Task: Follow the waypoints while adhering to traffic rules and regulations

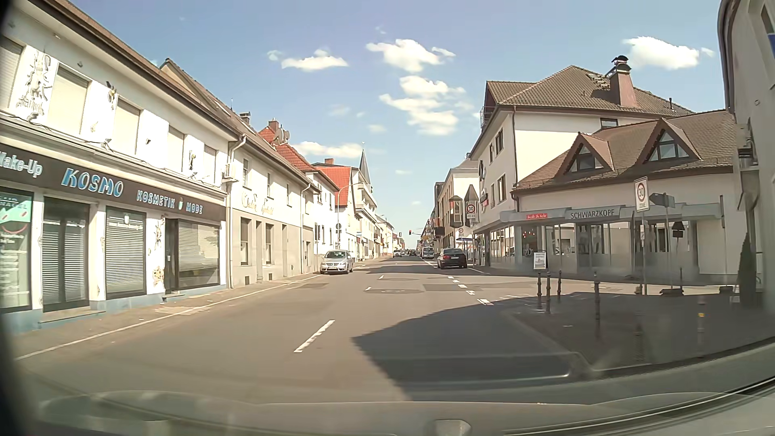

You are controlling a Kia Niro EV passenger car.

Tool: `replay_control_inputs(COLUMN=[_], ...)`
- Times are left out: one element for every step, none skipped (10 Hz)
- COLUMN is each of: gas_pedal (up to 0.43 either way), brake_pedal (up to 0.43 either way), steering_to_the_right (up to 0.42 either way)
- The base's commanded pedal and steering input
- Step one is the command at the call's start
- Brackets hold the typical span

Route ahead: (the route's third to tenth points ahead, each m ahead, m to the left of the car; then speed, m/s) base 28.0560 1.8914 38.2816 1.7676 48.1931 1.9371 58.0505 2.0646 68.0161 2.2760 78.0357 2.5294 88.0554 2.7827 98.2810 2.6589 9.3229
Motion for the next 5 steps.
replay_control_inputs(gas_pedal=[0.067,0.067,0.067,0.067,0.067], brake_pedal=[0.03,0.03,0.03,0.03,0.03], steering_to_the_right=[0.001,0.001,0.001,0.001,0.001])
